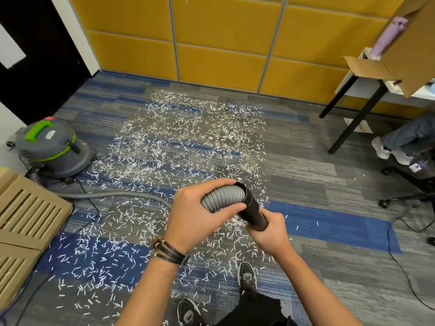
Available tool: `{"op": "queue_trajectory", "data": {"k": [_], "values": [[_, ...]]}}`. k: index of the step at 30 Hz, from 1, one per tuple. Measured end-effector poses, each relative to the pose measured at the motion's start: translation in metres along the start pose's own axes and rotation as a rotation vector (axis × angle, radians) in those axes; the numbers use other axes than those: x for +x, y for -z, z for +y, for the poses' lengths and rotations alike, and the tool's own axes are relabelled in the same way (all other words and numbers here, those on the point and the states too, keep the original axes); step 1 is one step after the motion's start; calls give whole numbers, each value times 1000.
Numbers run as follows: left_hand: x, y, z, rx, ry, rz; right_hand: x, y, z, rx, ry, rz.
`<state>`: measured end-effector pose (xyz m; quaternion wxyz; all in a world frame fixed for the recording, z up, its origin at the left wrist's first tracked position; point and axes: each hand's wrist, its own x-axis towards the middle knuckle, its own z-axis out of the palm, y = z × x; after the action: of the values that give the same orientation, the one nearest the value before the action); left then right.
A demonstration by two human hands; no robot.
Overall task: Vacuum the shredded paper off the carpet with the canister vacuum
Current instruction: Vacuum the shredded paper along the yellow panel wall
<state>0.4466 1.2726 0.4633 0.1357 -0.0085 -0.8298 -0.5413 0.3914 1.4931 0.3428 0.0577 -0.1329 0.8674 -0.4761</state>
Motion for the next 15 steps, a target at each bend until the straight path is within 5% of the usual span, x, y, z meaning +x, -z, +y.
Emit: {"op": "queue_trajectory", "data": {"k": [15], "values": [[-19,4,-28,40,-22,-166,-30,-33,3,25,-81,39]]}}
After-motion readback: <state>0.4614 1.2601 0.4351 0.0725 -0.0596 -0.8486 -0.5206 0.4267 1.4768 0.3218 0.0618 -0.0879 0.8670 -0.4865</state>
